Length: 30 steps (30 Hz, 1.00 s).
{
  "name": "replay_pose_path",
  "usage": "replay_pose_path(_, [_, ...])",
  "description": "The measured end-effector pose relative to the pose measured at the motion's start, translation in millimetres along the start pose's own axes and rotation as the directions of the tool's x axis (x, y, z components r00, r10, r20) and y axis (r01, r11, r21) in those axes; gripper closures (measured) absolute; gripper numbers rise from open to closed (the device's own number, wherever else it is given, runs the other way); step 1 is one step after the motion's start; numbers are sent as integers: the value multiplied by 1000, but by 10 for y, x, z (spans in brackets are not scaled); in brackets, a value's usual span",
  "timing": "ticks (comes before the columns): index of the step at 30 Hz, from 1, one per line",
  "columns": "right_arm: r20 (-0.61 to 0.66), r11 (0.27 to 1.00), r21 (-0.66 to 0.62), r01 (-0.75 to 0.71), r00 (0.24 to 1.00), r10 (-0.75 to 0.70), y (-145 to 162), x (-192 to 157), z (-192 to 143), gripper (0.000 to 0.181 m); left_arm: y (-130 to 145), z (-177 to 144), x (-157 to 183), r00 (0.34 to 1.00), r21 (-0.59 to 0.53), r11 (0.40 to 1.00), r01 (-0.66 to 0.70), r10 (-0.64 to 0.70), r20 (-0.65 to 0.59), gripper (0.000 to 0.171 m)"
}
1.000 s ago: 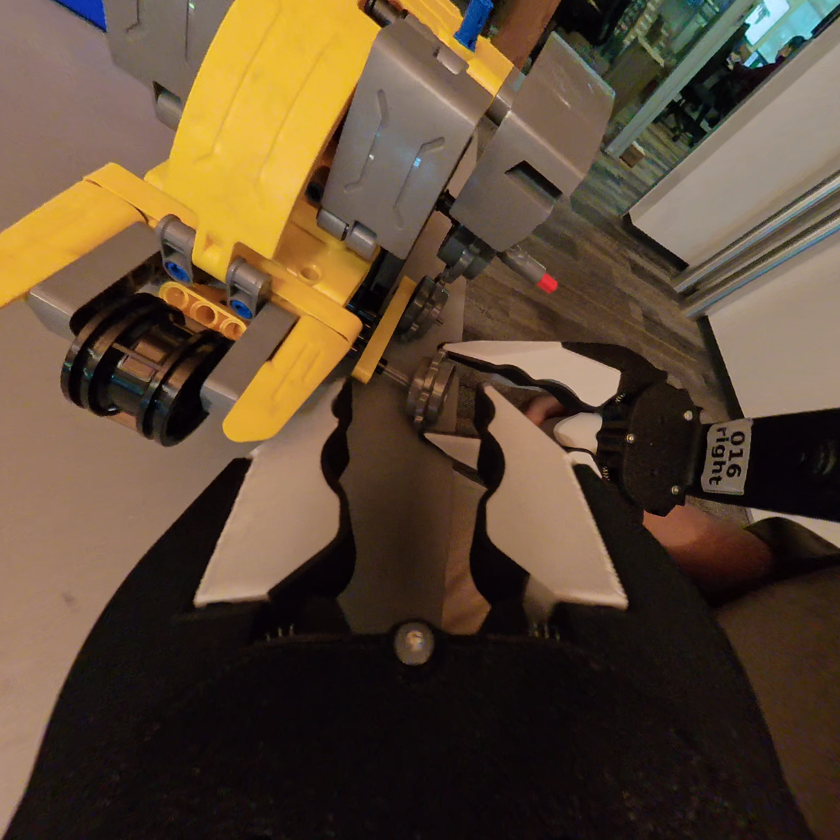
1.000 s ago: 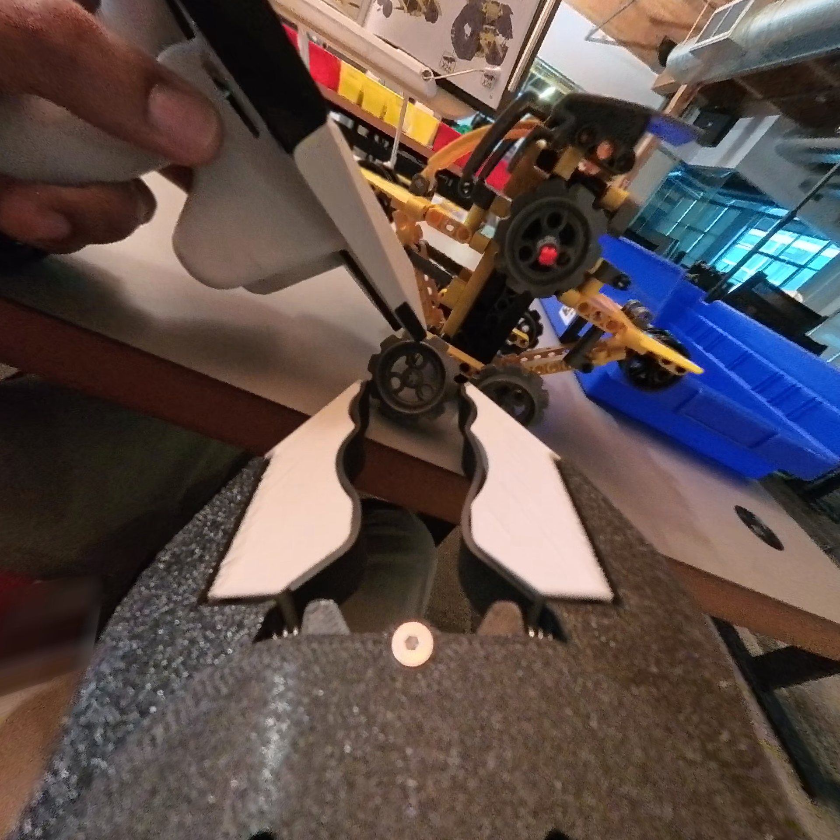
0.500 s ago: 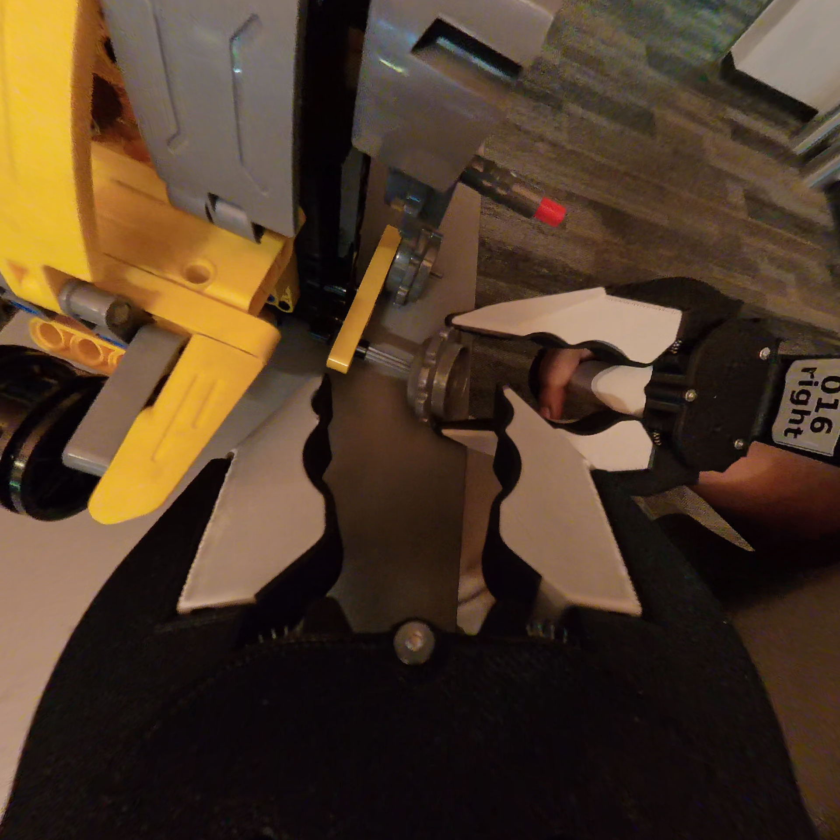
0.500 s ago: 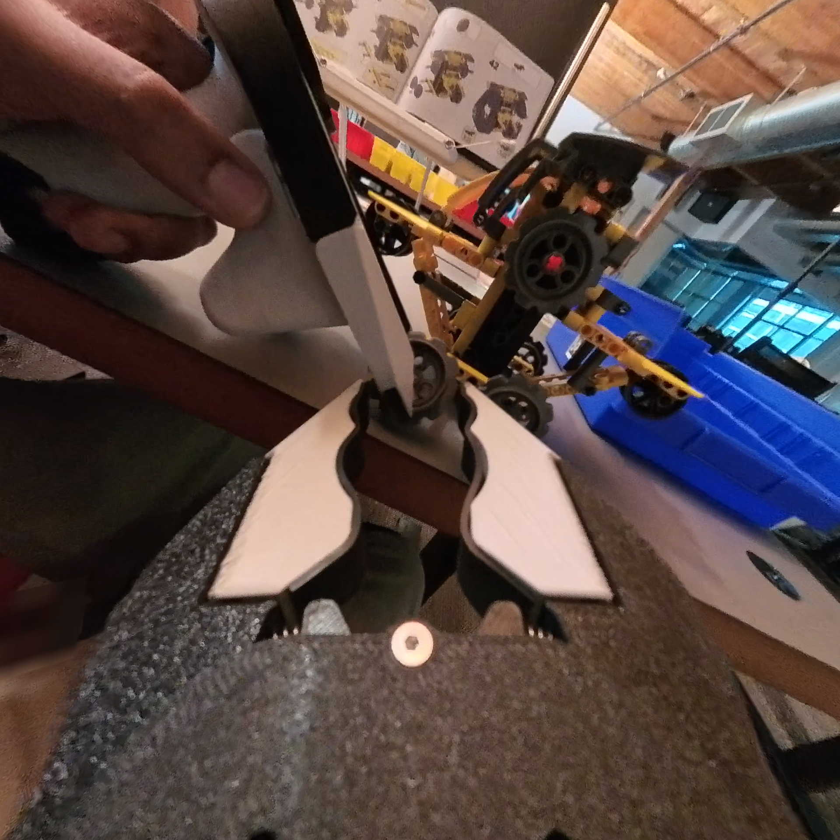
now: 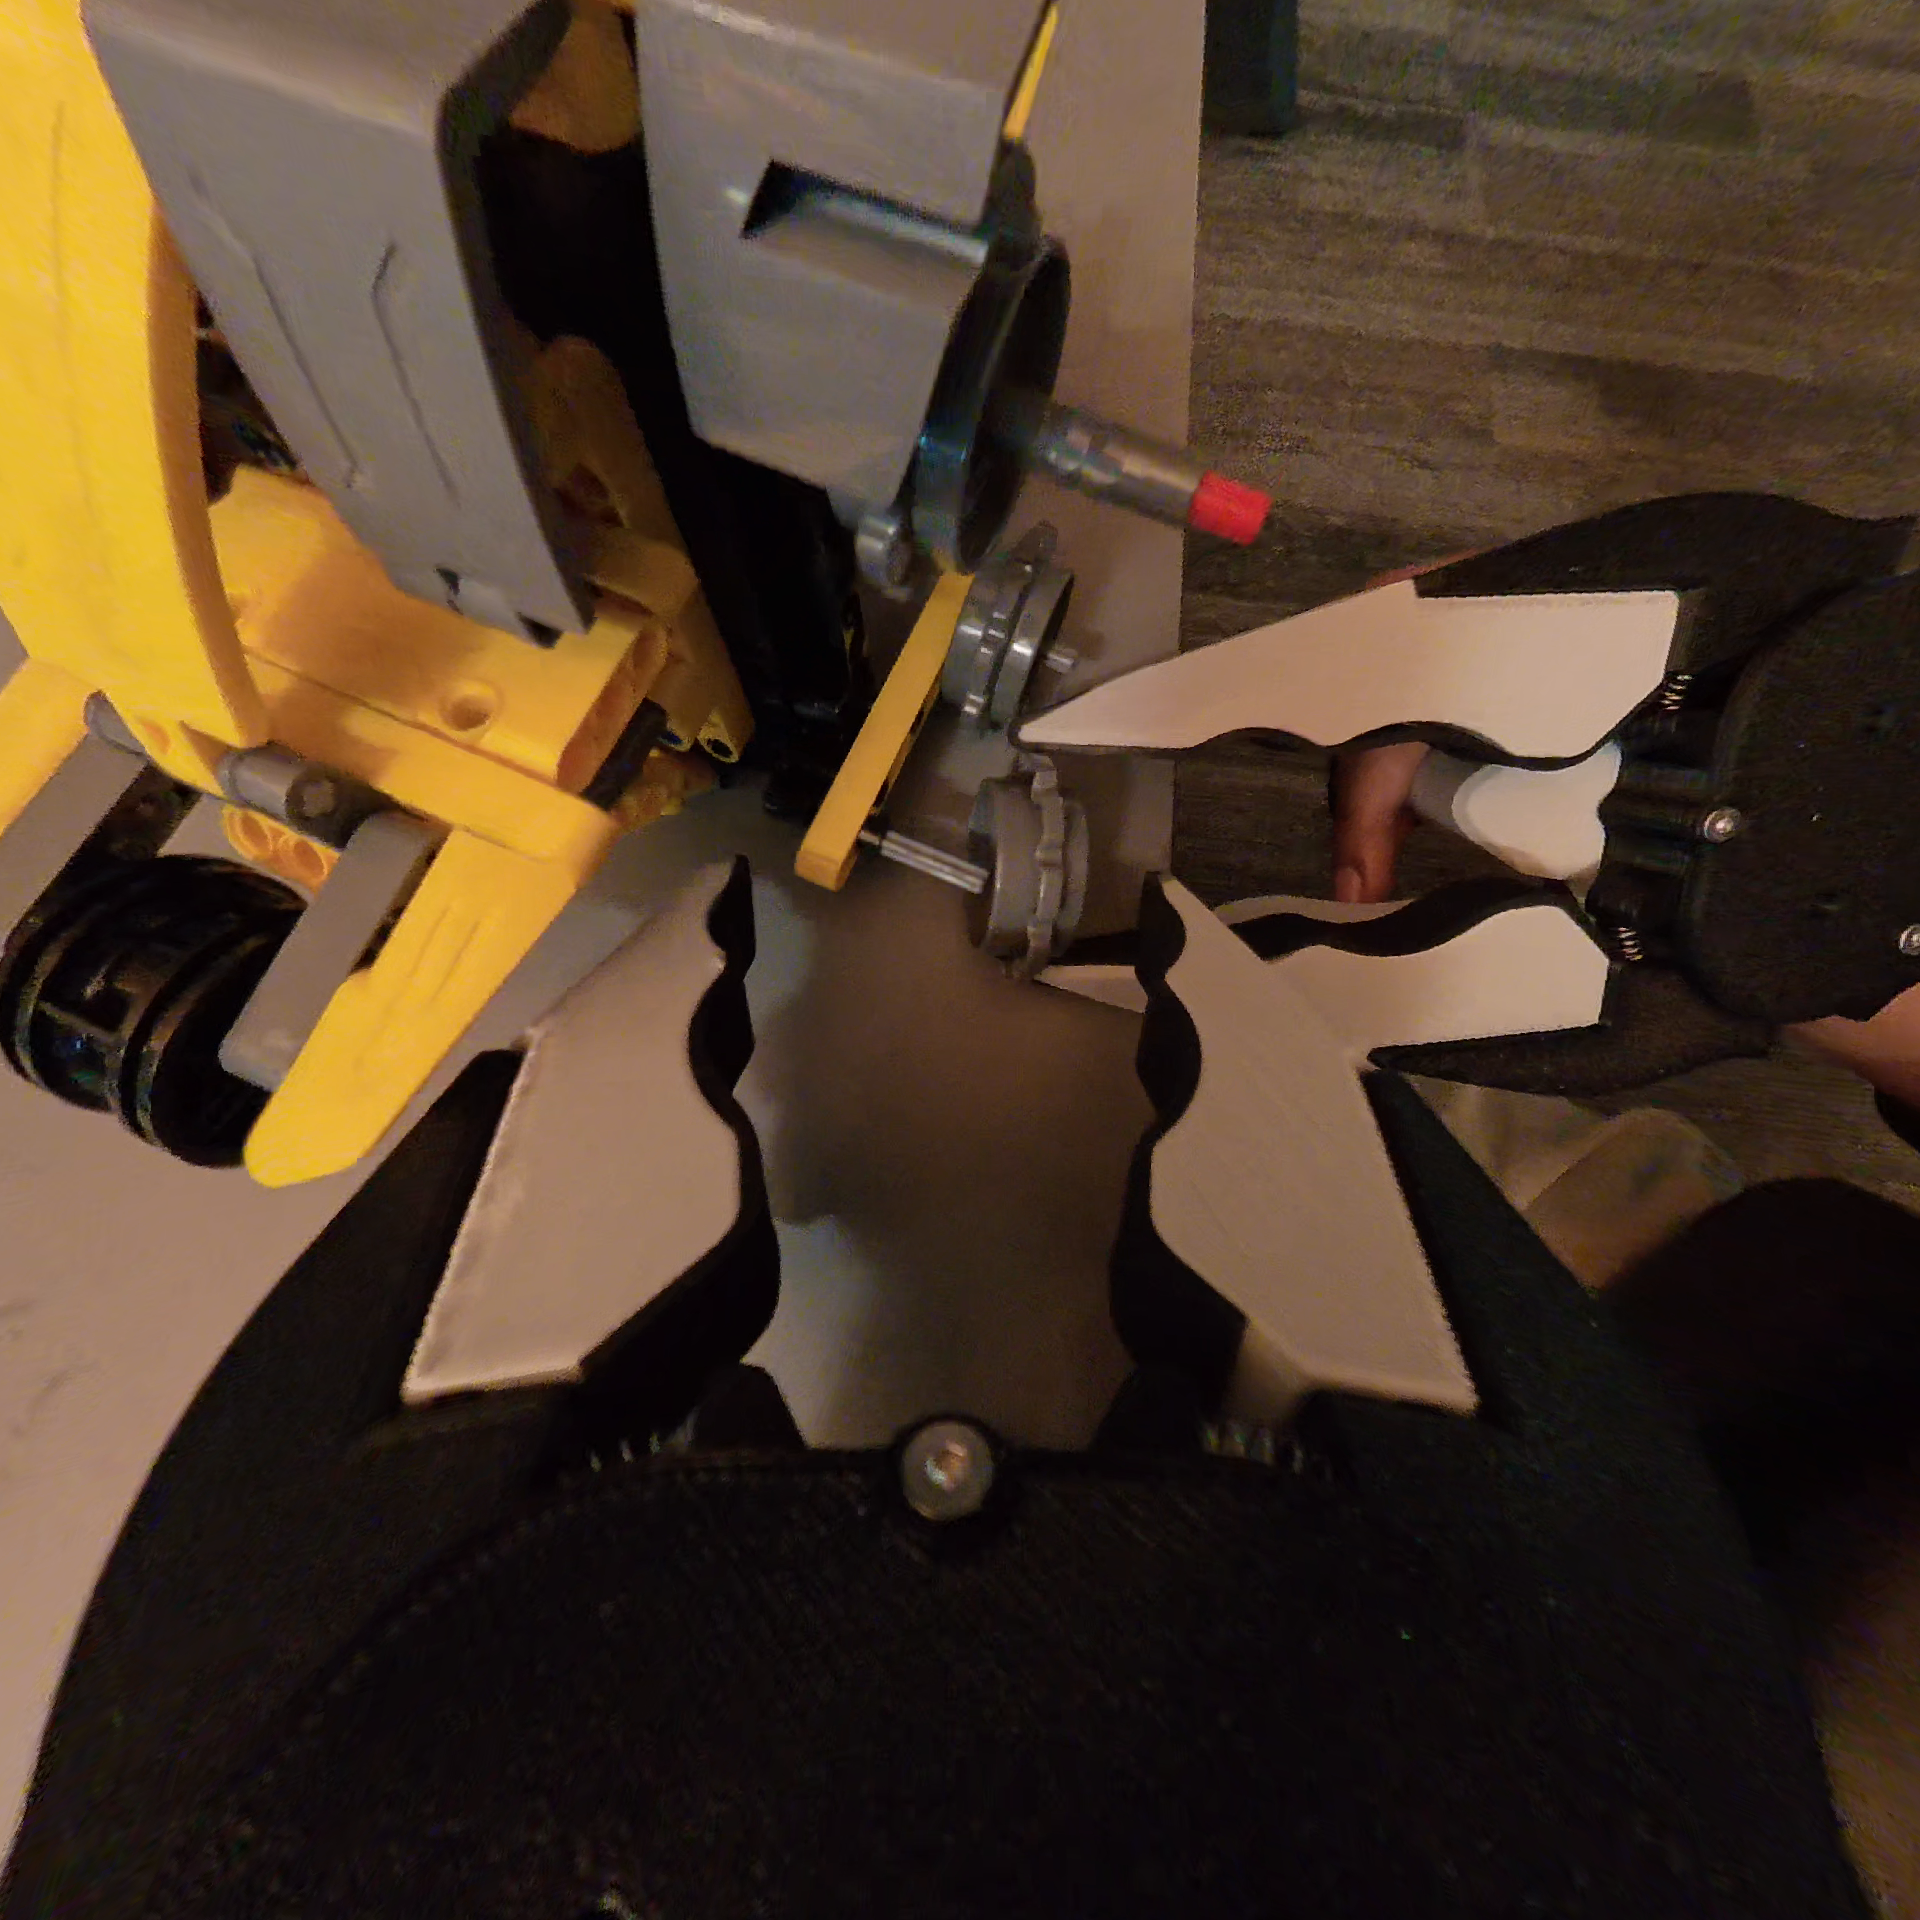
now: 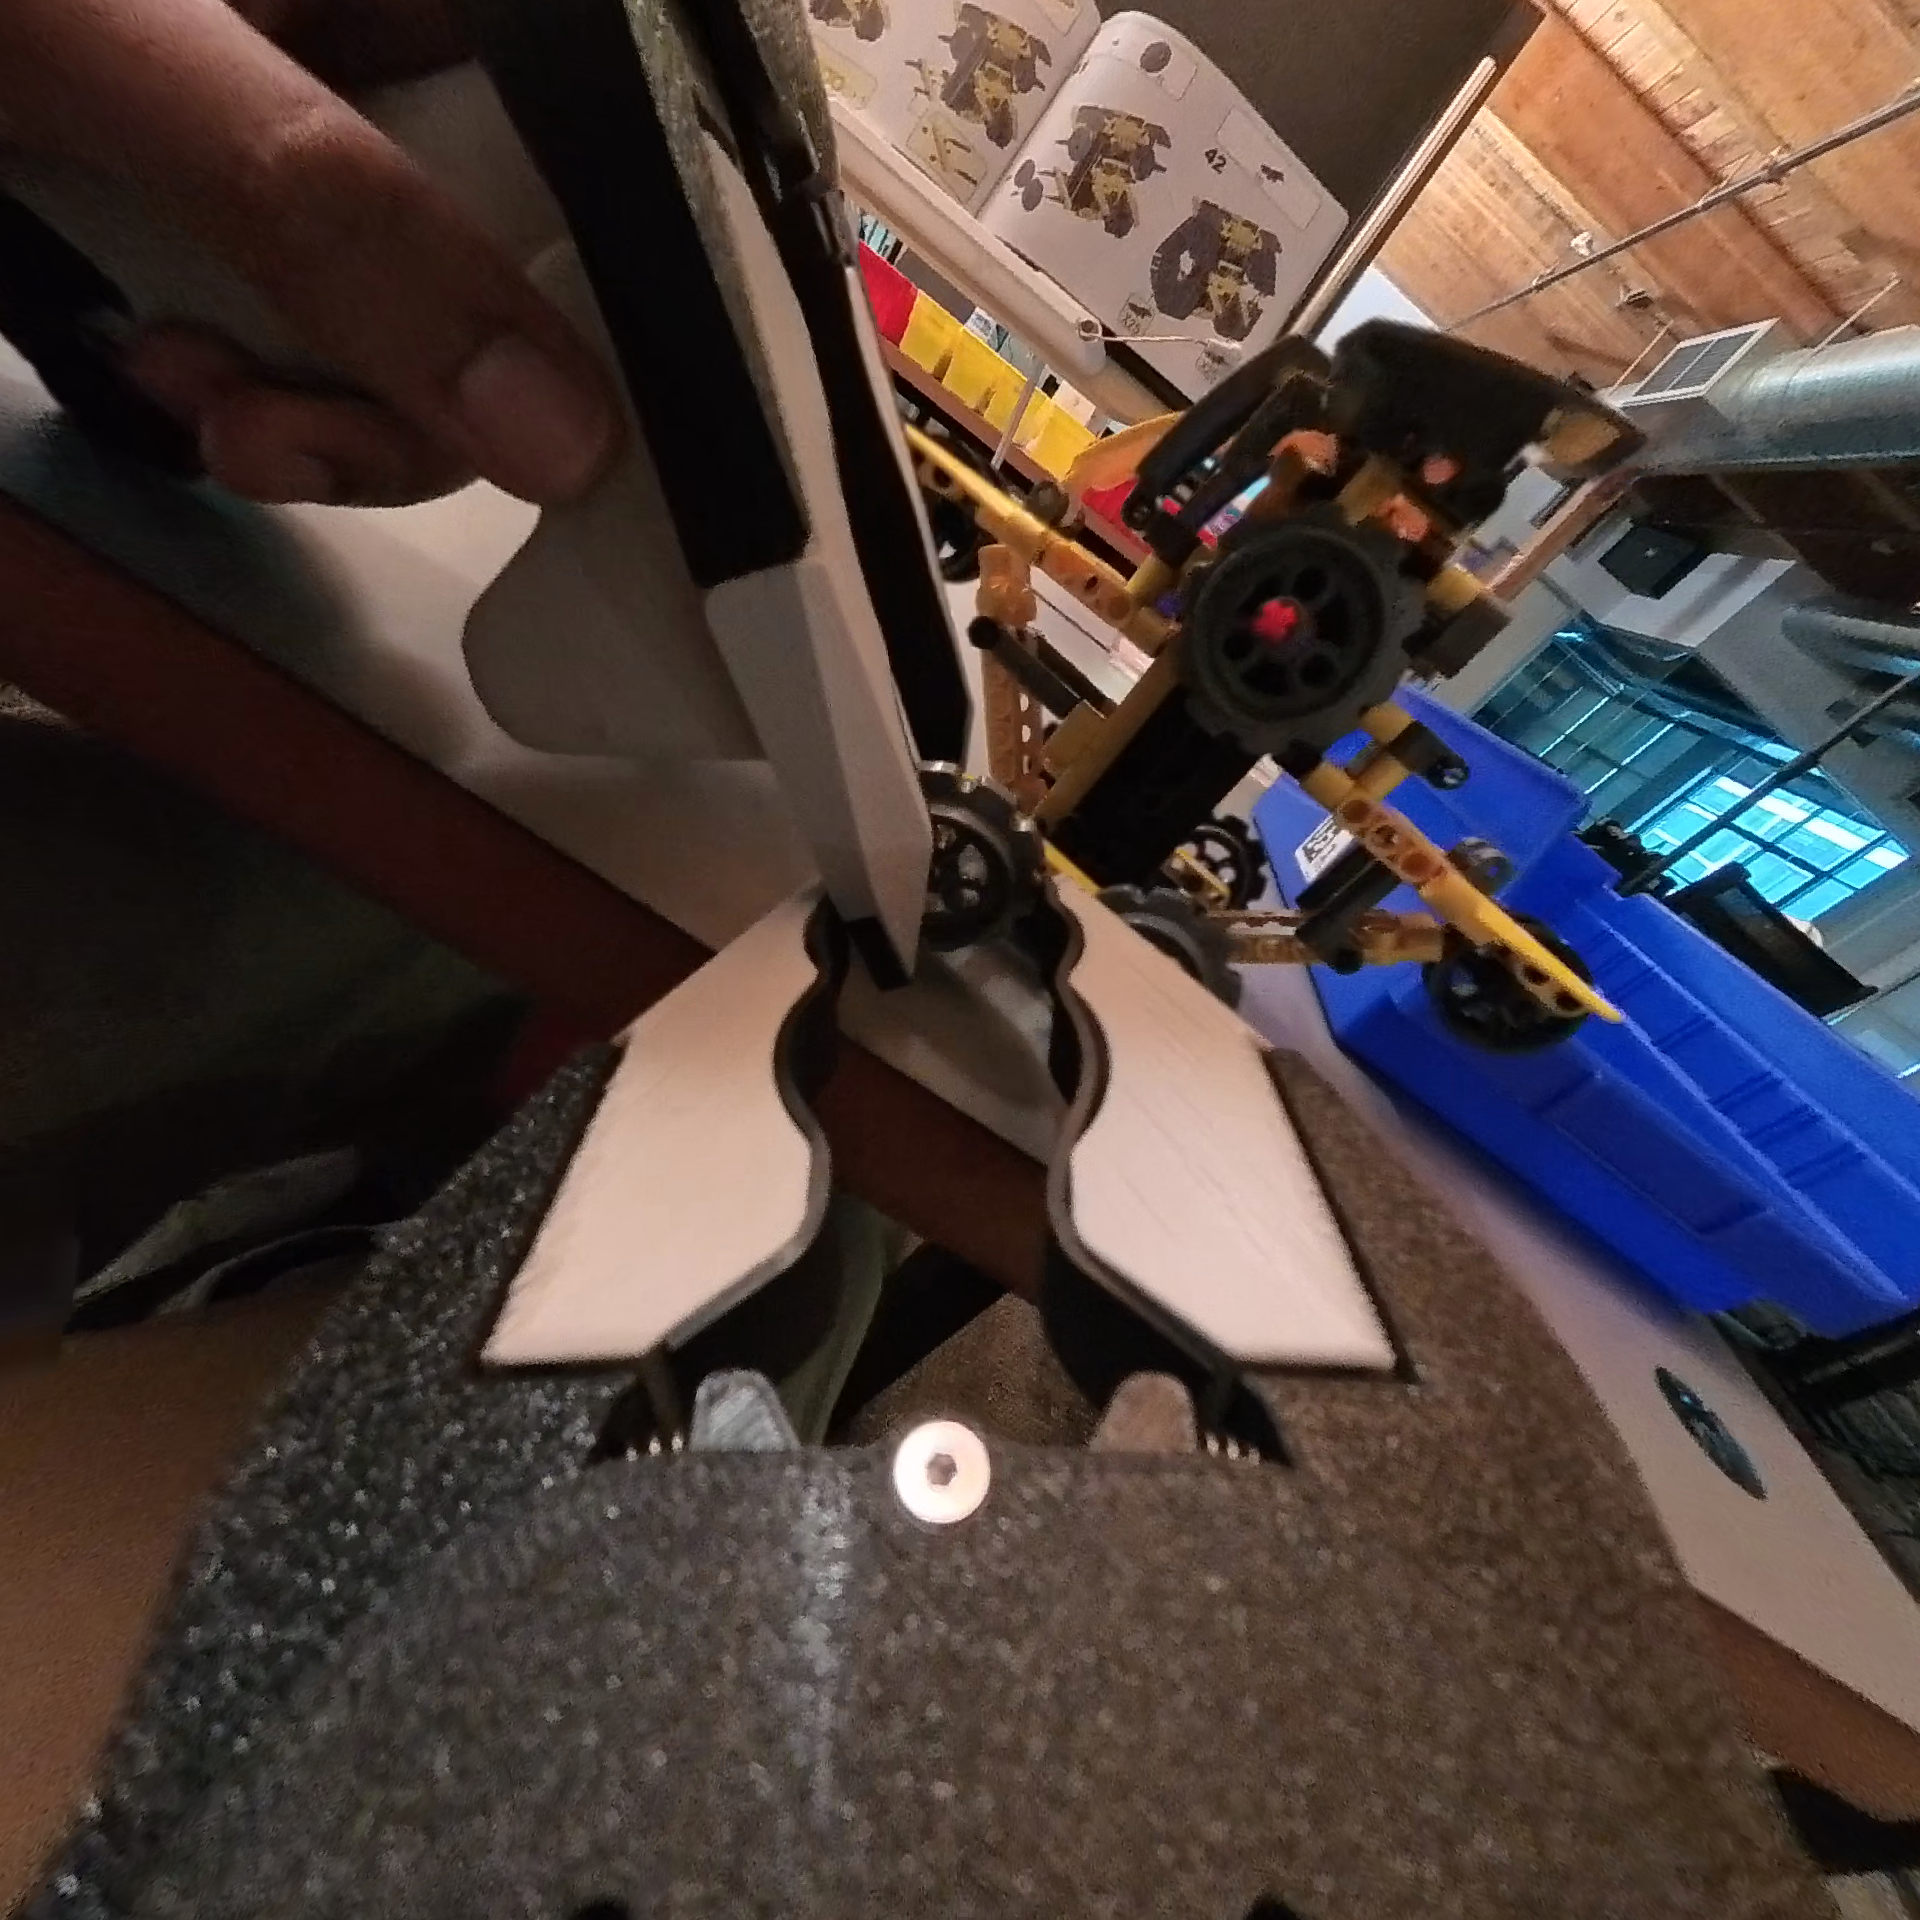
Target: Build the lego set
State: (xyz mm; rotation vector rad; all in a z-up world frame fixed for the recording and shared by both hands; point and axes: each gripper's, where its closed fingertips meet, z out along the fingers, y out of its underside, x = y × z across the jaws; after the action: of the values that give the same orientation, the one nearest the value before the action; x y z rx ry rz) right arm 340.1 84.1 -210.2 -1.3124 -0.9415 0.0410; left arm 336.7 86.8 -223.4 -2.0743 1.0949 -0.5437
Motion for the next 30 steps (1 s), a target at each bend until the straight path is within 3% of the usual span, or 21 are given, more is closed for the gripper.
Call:
replay_pose_path(9, [6, 1000, 5, -11, 1000, 11, -19, -32, 4, 144, 25, -30, 27, 999, -4, 999, -45, 45, -13, 110])
replay_pose_path(20, [-13, 1000, -25, -14, 1000, 14, -19, -27, 13, 144, 31, -53, 120, 996, -13, 998, -69, 69, -48, 135])
replay_pose_path(25, [-6, 1000, -25, -15, 1000, 14, -30, -41, 4, 146, 22, -79, 124, 992, -27, 992, -127, 127, -6, 139])
replay_pose_path(30, [47, 1000, 8, -18, 999, 18, -47, -85, -40, 142, 47, -100, 154, 983, -32, 983, -183, 183, 9, 132])
